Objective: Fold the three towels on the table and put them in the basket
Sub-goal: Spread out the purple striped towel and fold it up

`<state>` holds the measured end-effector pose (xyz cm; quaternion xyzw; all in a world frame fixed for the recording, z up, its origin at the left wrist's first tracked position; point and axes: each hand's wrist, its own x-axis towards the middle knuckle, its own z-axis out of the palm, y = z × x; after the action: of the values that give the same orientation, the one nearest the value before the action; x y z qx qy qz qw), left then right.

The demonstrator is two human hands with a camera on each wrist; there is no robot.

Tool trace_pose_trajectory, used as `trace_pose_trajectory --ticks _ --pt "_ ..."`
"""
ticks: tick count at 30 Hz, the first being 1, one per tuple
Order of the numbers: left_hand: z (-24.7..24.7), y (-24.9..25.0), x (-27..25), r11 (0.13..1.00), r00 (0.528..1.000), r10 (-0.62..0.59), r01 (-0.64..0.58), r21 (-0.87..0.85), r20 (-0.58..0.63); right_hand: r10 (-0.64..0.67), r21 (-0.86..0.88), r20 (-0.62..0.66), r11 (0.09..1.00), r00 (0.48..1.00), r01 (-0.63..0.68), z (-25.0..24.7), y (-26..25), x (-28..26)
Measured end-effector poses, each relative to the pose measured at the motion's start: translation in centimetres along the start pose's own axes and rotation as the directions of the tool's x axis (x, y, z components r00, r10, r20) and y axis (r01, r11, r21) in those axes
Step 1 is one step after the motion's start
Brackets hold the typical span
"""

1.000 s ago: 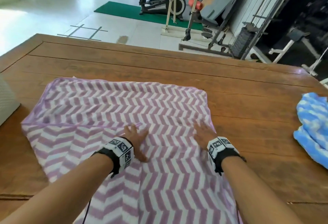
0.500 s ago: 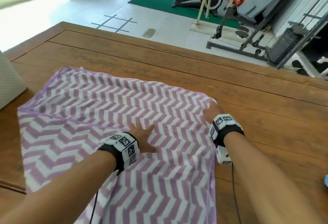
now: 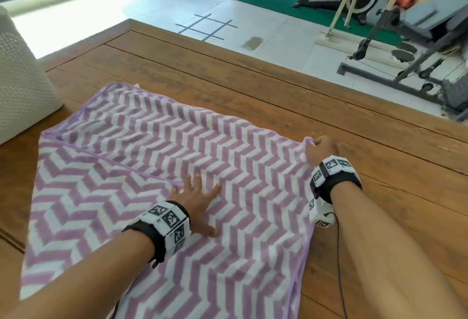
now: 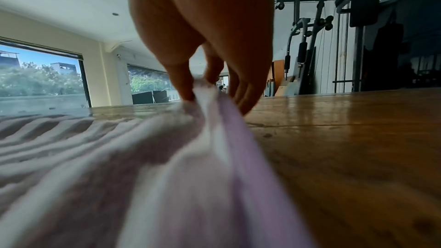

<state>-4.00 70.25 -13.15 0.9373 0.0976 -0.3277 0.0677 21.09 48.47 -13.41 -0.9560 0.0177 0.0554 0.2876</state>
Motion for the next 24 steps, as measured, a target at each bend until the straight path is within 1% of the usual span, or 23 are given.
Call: trace_pose_trajectory --ticks 1,3,5,7,10,11,13,15,16,17,18,19,20,22,24 --pt "0.0 -0.1 0.0 1.000 1.000 0.001 -0.001 0.000 -0.001 0.037 -0.031 0.047 0.999 0.998 -0.036 0.2 -0.4 -0.1" --pt "0.0 -0.1 -0.1 1.000 1.000 0.006 -0.006 -0.003 0.000 0.082 -0.050 0.089 0.996 0.993 -0.078 0.5 -0.7 -0.5" --pt "0.0 -0.1 -0.1 1.000 1.000 0.008 -0.008 -0.009 0.001 0.126 -0.010 0.089 0.992 0.988 -0.125 0.9 -0.9 -1.0" --pt "0.0 -0.2 -0.2 1.000 1.000 0.006 -0.006 -0.019 0.010 0.138 0.025 0.068 0.990 0.988 -0.140 0.8 -1.3 -1.0" --pt "-0.2 -0.1 -0.4 0.999 0.999 0.008 -0.007 -0.048 0.031 0.051 0.008 0.051 0.999 0.997 -0.052 -0.4 -1.7 -0.8" --pt "-0.3 -0.1 -0.5 0.998 0.999 0.011 -0.009 -0.066 0.032 0.043 0.002 0.063 0.999 0.997 -0.044 -1.1 -2.2 -1.3" --pt "-1.0 -0.6 -1.0 0.986 1.000 0.026 -0.024 -0.164 0.010 0.006 0.050 0.096 0.999 0.995 -0.011 -2.1 -3.0 -1.9" --pt "-2.1 -1.6 -1.9 0.936 0.996 0.055 -0.077 -0.344 -0.074 -0.026 0.122 0.114 0.992 0.993 0.012 -2.9 -4.5 -3.2" --pt "-2.6 -2.3 -2.4 0.903 0.987 0.066 -0.121 -0.413 -0.145 -0.053 0.154 0.123 0.988 0.991 0.033 -3.3 -5.6 -4.1" --pt "-2.9 -3.0 -2.9 0.884 0.973 0.062 -0.156 -0.441 -0.220 -0.083 0.171 0.145 0.984 0.986 0.058 -3.7 -6.6 -5.2" --pt "-3.1 -3.8 -3.4 0.887 0.958 0.047 -0.171 -0.429 -0.284 -0.117 0.154 0.179 0.984 0.977 0.089 -3.9 -7.6 -6.3" --pt "-3.0 -4.6 -3.8 0.903 0.946 0.032 -0.166 -0.396 -0.322 -0.147 0.128 0.214 0.984 0.966 0.121 -3.9 -8.6 -7.4" --pt "-2.9 -5.4 -4.2 0.918 0.943 0.020 -0.149 -0.367 -0.332 -0.181 0.109 0.234 0.981 0.955 0.159 -3.9 -9.7 -8.6" --pt "-2.4 -7.1 -4.7 0.931 0.950 0.012 -0.124 -0.343 -0.312 -0.253 0.132 0.244 0.965 0.936 0.226 -3.6 -12.0 -11.3" --pt "-2.0 -9.1 -5.2 0.904 0.950 0.017 -0.147 -0.402 -0.311 -0.299 0.151 0.245 0.951 0.922 0.269 -2.9 -14.6 -14.3"
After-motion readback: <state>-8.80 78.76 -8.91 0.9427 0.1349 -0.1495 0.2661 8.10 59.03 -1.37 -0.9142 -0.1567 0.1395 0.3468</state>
